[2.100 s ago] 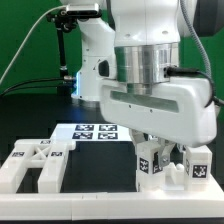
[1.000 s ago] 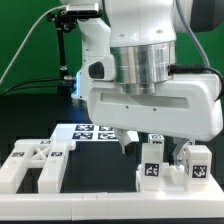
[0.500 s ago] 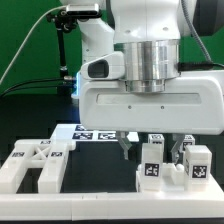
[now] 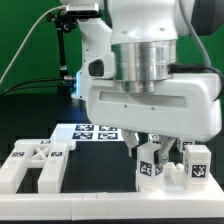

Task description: Assemble chair

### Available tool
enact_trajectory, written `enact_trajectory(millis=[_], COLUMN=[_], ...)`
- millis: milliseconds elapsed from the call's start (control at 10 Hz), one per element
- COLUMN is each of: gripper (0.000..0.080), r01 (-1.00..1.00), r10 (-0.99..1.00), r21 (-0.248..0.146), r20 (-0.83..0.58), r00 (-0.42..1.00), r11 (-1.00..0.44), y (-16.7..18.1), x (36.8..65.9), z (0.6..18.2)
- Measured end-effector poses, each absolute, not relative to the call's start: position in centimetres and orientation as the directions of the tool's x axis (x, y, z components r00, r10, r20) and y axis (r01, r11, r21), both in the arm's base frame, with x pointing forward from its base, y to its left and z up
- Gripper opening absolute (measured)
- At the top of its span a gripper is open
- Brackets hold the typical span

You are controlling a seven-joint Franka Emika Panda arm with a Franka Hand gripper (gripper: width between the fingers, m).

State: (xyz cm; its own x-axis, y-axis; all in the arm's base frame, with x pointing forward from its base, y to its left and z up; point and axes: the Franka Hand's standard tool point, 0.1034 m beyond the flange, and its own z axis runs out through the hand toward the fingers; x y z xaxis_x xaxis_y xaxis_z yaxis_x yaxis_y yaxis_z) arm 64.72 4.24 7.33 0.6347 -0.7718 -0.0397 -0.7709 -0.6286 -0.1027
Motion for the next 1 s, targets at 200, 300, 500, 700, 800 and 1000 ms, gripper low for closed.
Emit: enact_trajectory(millis=[200,300,500,700,800,1000], gripper=[0.0286,0.0286,0.0287,0.0290,0.0463,0.0636], r01=[-0.929,-0.971,-0.978,-0.861,-0.762,-0.543], r10=[-0.923,-0.966,-0.972,-0.860,-0.764,-0.547], r21=[-0.072,-0.068,-0.079,-0.089,-0.105,-0.109], r20=[-0.104,-0.106,-0.121,-0.056,-0.028,0.004], r00=[0.370,0.236,0.201,0.507,0.645,0.837], r11=[-0.364,-0.230,-0.192,-0.501,-0.639,-0.833], y=[4.3,4.5,4.3,4.3,4.3,5.2], x=[64.6,64.7,64.9,64.9,65.1,65.0], z=[7.4,7.4,7.5,7.4,7.2,7.0])
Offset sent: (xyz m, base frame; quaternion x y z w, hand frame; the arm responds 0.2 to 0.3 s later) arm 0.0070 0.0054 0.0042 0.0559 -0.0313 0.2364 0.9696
